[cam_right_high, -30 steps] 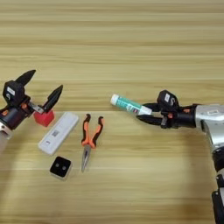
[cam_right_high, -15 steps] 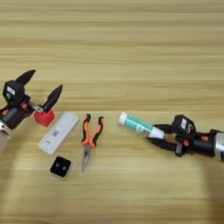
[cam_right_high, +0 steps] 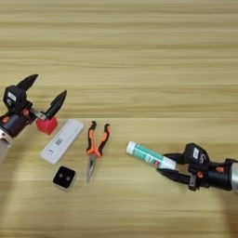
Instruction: Move the objects on the table
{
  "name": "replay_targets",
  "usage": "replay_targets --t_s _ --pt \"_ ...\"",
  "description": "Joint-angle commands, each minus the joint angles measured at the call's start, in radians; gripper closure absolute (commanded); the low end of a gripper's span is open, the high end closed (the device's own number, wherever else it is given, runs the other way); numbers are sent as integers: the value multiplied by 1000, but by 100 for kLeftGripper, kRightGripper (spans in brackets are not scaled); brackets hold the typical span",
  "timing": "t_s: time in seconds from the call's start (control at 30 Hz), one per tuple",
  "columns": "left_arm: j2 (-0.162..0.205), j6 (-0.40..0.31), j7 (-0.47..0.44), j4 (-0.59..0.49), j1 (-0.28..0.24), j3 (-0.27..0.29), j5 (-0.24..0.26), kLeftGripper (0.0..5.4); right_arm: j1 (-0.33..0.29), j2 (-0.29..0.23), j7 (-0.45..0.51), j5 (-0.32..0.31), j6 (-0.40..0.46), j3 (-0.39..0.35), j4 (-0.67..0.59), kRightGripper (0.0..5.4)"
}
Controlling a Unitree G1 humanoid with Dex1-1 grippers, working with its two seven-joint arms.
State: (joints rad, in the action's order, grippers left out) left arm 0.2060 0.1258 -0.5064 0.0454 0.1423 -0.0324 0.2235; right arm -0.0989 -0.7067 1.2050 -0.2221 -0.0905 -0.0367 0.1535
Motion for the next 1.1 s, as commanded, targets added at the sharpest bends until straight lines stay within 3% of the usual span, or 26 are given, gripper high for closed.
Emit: replay_targets --t_s 0.03,1.1 --pt "2 6 -3 4 2 -1 -7 0 -4 -13 -12 17 5 23 6 370" --pt "3 10 -4 10 6 2 -6 0 2 -5 -18 0 4 54 38 370"
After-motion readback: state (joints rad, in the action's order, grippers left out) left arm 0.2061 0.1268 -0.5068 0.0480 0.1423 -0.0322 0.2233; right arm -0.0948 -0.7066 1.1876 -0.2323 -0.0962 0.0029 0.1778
